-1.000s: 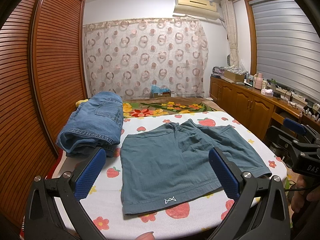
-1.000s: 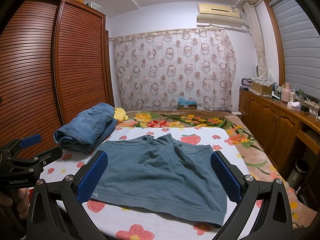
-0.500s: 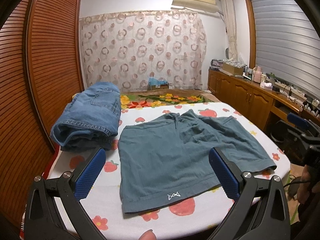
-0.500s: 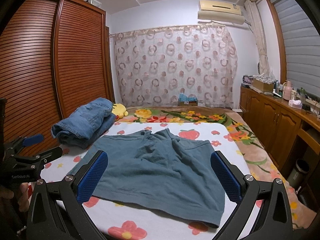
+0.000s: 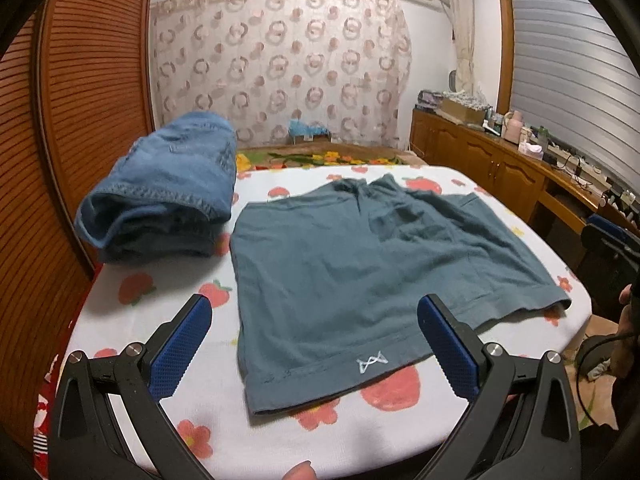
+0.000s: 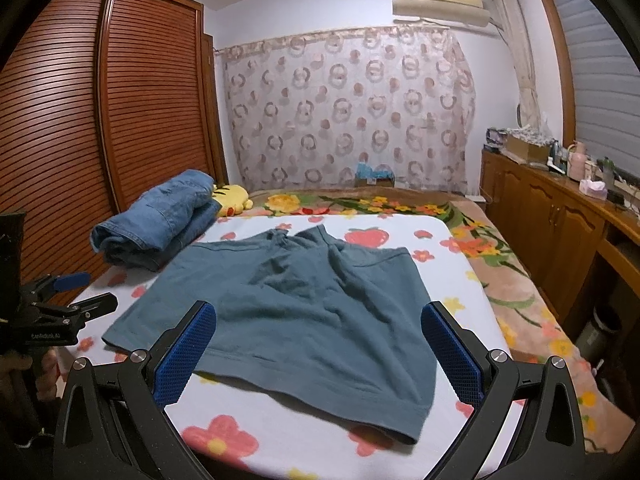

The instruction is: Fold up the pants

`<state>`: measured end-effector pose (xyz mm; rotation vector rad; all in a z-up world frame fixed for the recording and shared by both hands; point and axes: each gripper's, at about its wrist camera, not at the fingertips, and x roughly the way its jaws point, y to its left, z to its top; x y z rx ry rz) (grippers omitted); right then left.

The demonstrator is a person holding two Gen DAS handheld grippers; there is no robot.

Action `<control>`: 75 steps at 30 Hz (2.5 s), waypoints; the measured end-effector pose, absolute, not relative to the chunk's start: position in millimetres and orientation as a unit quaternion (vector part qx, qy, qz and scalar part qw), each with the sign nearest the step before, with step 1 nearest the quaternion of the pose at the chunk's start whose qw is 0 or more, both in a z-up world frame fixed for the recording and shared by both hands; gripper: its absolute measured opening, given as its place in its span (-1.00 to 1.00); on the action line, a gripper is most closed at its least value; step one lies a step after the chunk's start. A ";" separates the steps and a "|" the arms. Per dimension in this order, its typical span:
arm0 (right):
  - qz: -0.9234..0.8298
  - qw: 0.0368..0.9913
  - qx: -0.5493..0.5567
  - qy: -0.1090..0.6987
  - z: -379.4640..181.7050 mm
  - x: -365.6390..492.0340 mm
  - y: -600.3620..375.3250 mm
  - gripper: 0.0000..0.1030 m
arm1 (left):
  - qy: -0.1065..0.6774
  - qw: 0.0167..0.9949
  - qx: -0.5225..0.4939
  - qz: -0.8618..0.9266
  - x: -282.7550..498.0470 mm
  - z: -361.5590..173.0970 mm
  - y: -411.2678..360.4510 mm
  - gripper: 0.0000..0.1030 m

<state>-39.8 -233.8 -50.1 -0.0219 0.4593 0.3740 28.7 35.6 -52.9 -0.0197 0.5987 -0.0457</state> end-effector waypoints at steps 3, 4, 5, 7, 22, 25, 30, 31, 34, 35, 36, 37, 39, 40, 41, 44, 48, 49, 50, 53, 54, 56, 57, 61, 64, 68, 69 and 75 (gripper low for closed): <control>0.178 0.956 -0.019 0.232 -49.5 -36.4 -233.9 0.94 | 0.302 0.953 -0.009 -0.025 29.7 -59.5 38.4 0.99; 0.177 0.956 -0.020 0.233 -49.4 -35.7 -233.0 0.94 | 0.304 0.952 -0.009 -0.026 30.2 -61.6 39.2 0.99; 0.176 0.956 -0.021 0.235 -48.8 -35.1 -232.0 0.92 | 0.306 0.951 -0.010 -0.028 30.8 -64.3 40.2 0.99; 0.175 0.954 -0.023 0.240 -50.6 -34.1 -233.1 0.84 | 0.313 0.949 -0.012 -0.033 32.3 -68.7 43.4 0.99; 0.151 0.934 -0.028 0.322 -61.4 -26.6 -243.6 0.45 | 0.355 0.934 -0.029 -0.033 34.9 -97.5 65.6 0.99; 0.143 0.930 -0.020 0.337 -55.4 -26.7 -246.7 0.31 | 0.360 0.932 -0.028 -0.031 35.8 -102.0 67.5 0.99; 0.145 0.922 -0.006 0.358 -46.1 -23.2 -245.1 0.05 | 0.367 0.929 -0.027 -0.033 36.0 -105.5 68.6 0.99; 0.147 0.921 -0.004 0.359 -44.2 -23.5 -244.1 0.02 | 0.368 0.929 -0.029 -0.035 35.8 -106.0 69.2 0.96; 0.151 0.919 -0.005 0.364 -38.6 -28.3 -239.1 -0.04 | 0.372 0.927 -0.033 -0.041 35.6 -107.7 70.1 0.89; 0.153 0.919 -0.006 0.363 -39.2 -32.2 -239.0 -0.09 | 0.372 0.927 -0.033 -0.043 34.8 -108.2 70.5 0.85; 0.154 0.919 -0.008 0.364 -38.9 -34.8 -238.4 -0.09 | 0.373 0.926 -0.033 -0.045 34.6 -108.2 70.3 0.82; 0.155 0.919 -0.008 0.363 -39.2 -32.5 -239.4 -0.10 | 0.373 0.926 -0.034 -0.046 34.0 -108.4 70.3 0.76; 0.156 0.919 -0.007 0.363 -38.1 -36.2 -236.2 -0.11 | 0.374 0.925 -0.038 -0.049 32.6 -109.2 71.9 0.61; 0.156 0.918 -0.007 0.363 -39.5 -36.8 -237.6 -0.12 | 0.376 0.924 -0.041 -0.051 32.1 -109.9 73.2 0.50; 0.157 0.918 -0.008 0.364 -38.6 -39.4 -236.0 -0.13 | 0.377 0.924 -0.043 -0.050 31.8 -110.5 74.4 0.46; 0.158 0.916 -0.010 0.367 -43.1 -30.1 -238.1 -0.13 | 0.376 0.923 -0.053 -0.051 25.0 -108.2 81.3 0.39; 0.161 0.916 -0.011 0.367 -44.2 -32.2 -242.1 -0.13 | 0.374 0.923 -0.066 -0.054 20.3 -108.1 87.0 0.23; 0.160 0.916 -0.011 0.367 -44.0 -33.2 -242.9 -0.13 | 0.374 0.924 -0.065 -0.053 19.7 -108.0 87.5 0.15; 0.161 0.916 -0.011 0.366 -44.7 -30.4 -244.0 -0.13 | 0.374 0.924 -0.064 -0.053 19.7 -107.9 87.6 0.03; 0.160 0.917 -0.012 0.366 -44.6 -31.8 -244.7 -0.13 | 0.375 0.923 -0.059 -0.056 20.9 -108.0 86.0 -0.27; 0.161 0.917 -0.012 0.365 -45.2 -31.0 -246.5 -0.13 | 0.375 0.923 -0.058 -0.059 20.4 -108.3 85.3 -0.29; 0.161 0.917 -0.011 0.366 -44.4 -29.1 -246.6 -0.13 | 0.377 0.923 -0.055 -0.064 19.7 -108.4 84.6 -0.45; 0.161 0.917 -0.009 0.366 -44.4 -30.3 -247.0 -0.13 | 0.378 0.922 -0.055 -0.067 20.0 -108.4 83.7 -0.50; 0.159 0.917 -0.010 0.366 -42.4 -23.6 -247.0 -0.41 | 0.377 0.922 -0.049 -0.068 17.8 -106.0 83.1 -0.68; 0.159 0.916 -0.009 0.367 -40.0 -18.0 -245.6 -0.60 | 0.374 0.922 -0.056 -0.076 16.4 -101.5 83.9 -0.77; 0.168 0.918 -0.013 0.358 -32.5 -22.8 -246.4 -0.82 | 0.368 0.924 -0.053 -0.088 8.7 -92.8 78.5 -0.80; 0.168 0.920 -0.014 0.355 -30.6 -24.5 -247.1 -0.84 | 0.368 0.924 -0.054 -0.089 8.2 -91.4 77.2 -0.80; 0.171 0.922 -0.005 0.346 -19.6 -33.5 -258.0 -0.87 | 0.369 0.921 -0.054 -0.109 1.3 -83.9 69.0 -0.80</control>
